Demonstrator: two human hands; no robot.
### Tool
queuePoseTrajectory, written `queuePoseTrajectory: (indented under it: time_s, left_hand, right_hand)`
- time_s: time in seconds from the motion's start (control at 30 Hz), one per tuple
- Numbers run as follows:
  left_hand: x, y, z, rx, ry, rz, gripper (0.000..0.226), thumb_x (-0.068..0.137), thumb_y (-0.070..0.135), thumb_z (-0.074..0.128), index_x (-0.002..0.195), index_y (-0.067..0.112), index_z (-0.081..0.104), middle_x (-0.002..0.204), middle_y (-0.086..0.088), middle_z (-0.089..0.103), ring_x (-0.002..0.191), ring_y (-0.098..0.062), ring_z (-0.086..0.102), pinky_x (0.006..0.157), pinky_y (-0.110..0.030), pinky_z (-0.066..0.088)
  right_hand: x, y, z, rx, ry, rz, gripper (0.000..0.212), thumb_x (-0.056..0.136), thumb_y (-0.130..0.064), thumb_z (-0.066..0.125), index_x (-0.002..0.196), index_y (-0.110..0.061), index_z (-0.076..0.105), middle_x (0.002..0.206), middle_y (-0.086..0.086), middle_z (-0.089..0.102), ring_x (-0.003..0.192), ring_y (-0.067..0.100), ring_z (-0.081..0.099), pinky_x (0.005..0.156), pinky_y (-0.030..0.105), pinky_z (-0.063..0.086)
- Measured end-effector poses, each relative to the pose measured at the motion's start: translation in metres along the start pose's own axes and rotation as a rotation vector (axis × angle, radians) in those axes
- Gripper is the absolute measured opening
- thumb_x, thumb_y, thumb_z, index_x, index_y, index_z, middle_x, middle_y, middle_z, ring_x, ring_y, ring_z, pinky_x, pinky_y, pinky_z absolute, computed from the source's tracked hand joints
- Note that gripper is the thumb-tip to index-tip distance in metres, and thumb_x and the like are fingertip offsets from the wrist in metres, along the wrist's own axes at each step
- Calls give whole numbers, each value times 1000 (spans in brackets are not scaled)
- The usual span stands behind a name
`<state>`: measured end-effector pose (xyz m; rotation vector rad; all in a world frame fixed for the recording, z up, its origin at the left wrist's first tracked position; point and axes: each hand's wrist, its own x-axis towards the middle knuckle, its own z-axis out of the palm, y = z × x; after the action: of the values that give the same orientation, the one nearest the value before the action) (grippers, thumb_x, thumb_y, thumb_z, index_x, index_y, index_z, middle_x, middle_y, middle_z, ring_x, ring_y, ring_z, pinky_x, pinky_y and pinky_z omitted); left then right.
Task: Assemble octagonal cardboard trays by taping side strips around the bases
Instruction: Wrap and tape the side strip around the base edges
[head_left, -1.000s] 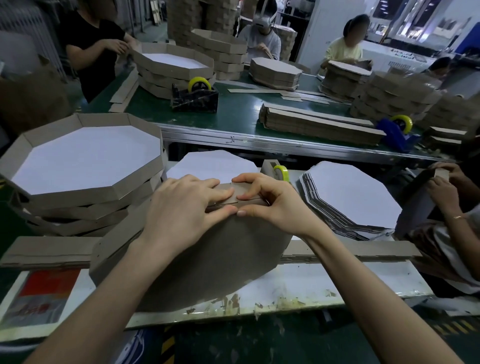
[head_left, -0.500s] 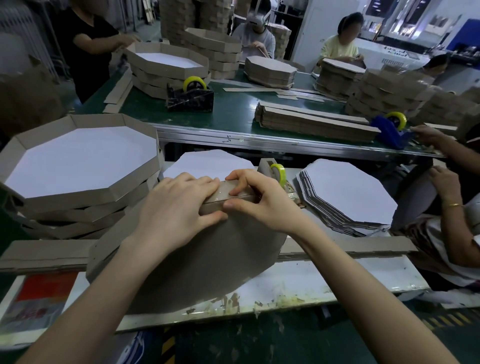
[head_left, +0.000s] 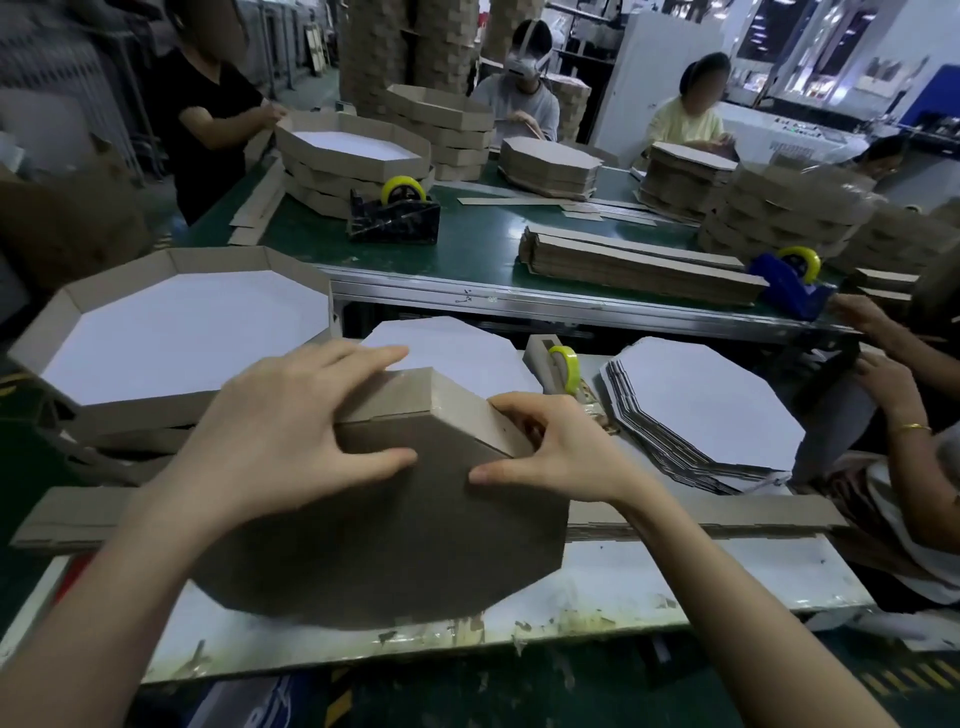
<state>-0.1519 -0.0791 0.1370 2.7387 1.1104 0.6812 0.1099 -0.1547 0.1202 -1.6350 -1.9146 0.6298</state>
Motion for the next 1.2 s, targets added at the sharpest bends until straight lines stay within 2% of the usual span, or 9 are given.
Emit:
queuePoseTrajectory:
  time_s: [0.1, 0.27, 0.47, 0.57, 0.7, 0.87, 1.0, 1.1, 1.2]
  left_hand:
    - [14, 21, 4, 85, -19, 12, 106, 54, 100, 34, 142, 42, 31, 133, 15, 52, 109, -14, 56, 81, -37, 53]
    - [-1, 8, 27, -176, 83, -39, 86, 60, 90, 52, 122, 31, 54, 110, 18, 53, 92, -1, 45, 74, -27, 45]
    - [-26, -20, 30, -424, 286, -151, 73, 60, 89, 53, 116, 42, 50, 102, 30, 48, 96, 4, 44, 78, -20, 46]
    - [-26, -21, 25, -484, 338, -140, 67, 62, 83, 62, 115, 44, 48, 101, 31, 48, 95, 10, 45, 75, -16, 43]
    - [-21, -22, 19, -588, 371, -145, 53, 60, 64, 70, 107, 52, 48, 106, 44, 47, 101, 21, 43, 72, -10, 43]
    - [-16, -12, 4, -343, 312, -49, 71, 67, 84, 55, 127, 47, 43, 117, 32, 43, 107, 6, 42, 85, -32, 46]
    - [-1, 19, 2, -165, 165, 107, 96, 63, 92, 46, 141, 38, 36, 133, 16, 50, 115, -5, 46, 88, -32, 43]
    - [-3, 23, 12, -367, 86, 94, 85, 63, 81, 57, 131, 31, 52, 120, 13, 59, 107, -8, 54, 87, -37, 51]
    - [-15, 6, 19, -484, 179, 77, 66, 65, 71, 66, 121, 36, 56, 110, 29, 55, 101, 5, 51, 86, -20, 47]
  right_hand:
    - [11, -26, -8, -105, -19, -89, 57, 71, -53, 80, 114, -19, 67, 101, -7, 67, 94, 9, 62, 79, 34, 54]
    - [11, -36, -37, -160, -79, -99, 66, 72, -55, 77, 131, -31, 60, 115, -26, 59, 111, -10, 54, 94, 10, 43]
    - [-11, -21, -56, 19, 34, -38, 68, 65, -39, 82, 128, -25, 59, 124, -11, 65, 115, -2, 59, 98, 15, 45]
    - [-13, -28, -55, -32, 98, -72, 63, 66, -45, 81, 123, -24, 63, 113, -16, 67, 106, 1, 61, 86, 13, 48]
    - [-13, -44, -60, -44, 168, -121, 64, 67, -48, 86, 122, -20, 66, 111, -12, 68, 105, 6, 63, 86, 22, 53]
    - [-12, -64, -58, -169, 160, -170, 63, 68, -59, 75, 117, -21, 68, 102, -9, 69, 93, 11, 64, 75, 31, 53]
    - [-3, -77, -36, -282, 77, -191, 58, 65, -59, 77, 113, -27, 69, 94, -16, 66, 85, 7, 60, 73, 33, 51]
    - [1, -72, -27, -325, -17, -198, 61, 71, -53, 81, 124, -27, 66, 104, -16, 66, 95, 3, 59, 83, 27, 51]
    - [-8, -58, -41, -178, -18, -111, 63, 72, -54, 79, 127, -30, 64, 113, -20, 66, 106, -2, 60, 94, 20, 49]
